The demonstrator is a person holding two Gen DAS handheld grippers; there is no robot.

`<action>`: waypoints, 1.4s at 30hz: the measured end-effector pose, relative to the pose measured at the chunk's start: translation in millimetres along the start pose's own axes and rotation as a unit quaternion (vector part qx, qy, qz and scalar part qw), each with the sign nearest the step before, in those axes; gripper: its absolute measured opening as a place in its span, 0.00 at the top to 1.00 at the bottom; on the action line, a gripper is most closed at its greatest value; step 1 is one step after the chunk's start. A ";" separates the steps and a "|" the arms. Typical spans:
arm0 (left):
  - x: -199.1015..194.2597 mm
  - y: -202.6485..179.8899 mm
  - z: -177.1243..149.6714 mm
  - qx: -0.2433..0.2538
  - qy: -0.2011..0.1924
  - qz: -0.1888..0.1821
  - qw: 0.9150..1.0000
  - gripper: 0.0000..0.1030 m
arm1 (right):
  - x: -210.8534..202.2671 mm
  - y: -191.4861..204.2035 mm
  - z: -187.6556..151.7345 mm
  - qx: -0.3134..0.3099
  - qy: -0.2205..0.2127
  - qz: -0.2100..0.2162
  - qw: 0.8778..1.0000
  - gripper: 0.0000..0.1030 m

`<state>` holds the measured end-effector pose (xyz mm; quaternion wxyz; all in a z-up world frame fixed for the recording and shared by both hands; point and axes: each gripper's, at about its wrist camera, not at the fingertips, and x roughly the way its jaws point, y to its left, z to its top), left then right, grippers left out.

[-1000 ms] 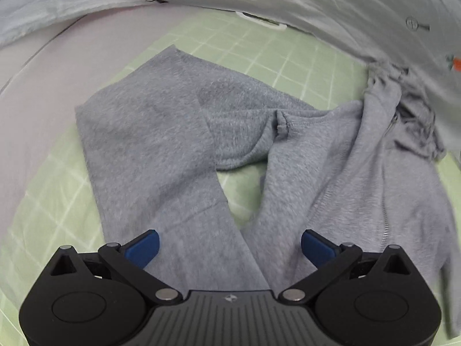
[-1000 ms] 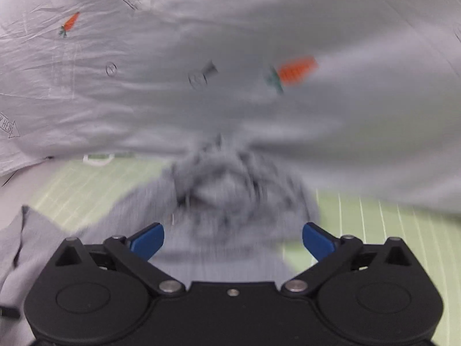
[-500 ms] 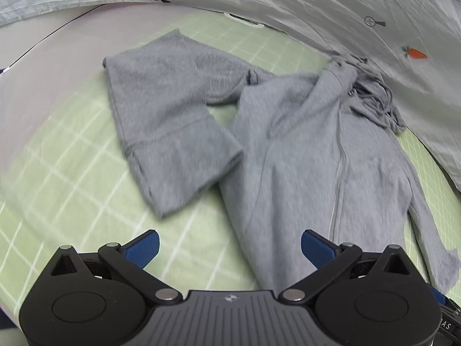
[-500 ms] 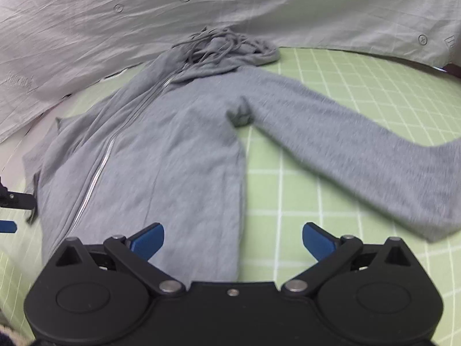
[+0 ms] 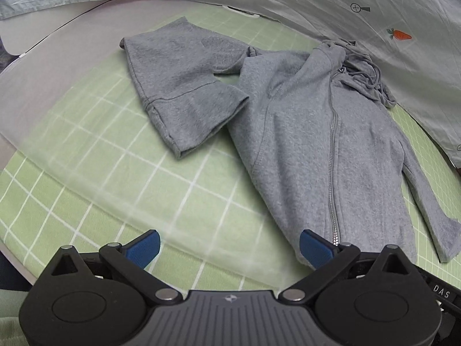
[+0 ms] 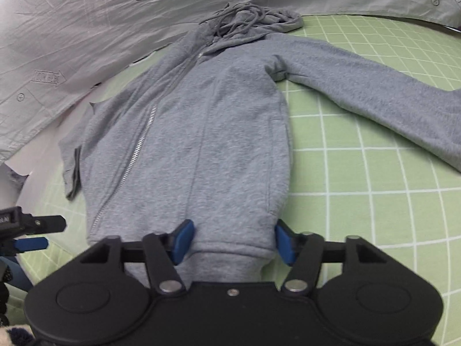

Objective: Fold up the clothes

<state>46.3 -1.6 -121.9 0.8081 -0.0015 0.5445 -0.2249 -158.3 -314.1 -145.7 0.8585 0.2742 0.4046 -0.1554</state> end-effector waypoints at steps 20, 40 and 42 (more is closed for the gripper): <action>35.0 -24.4 10.2 -0.061 -0.013 -0.072 0.995 0.51 | 0.8 -60.9 43.8 0.237 0.015 0.184 0.954 0.78; -25.9 -112.9 102.4 0.075 -0.133 -0.148 0.977 0.95 | -46.1 -54.0 58.7 0.151 -0.060 0.174 0.971 0.82; -13.0 -147.8 117.6 0.113 -0.133 -0.173 0.969 0.92 | -52.2 -61.4 60.5 0.166 -0.082 0.160 0.970 0.83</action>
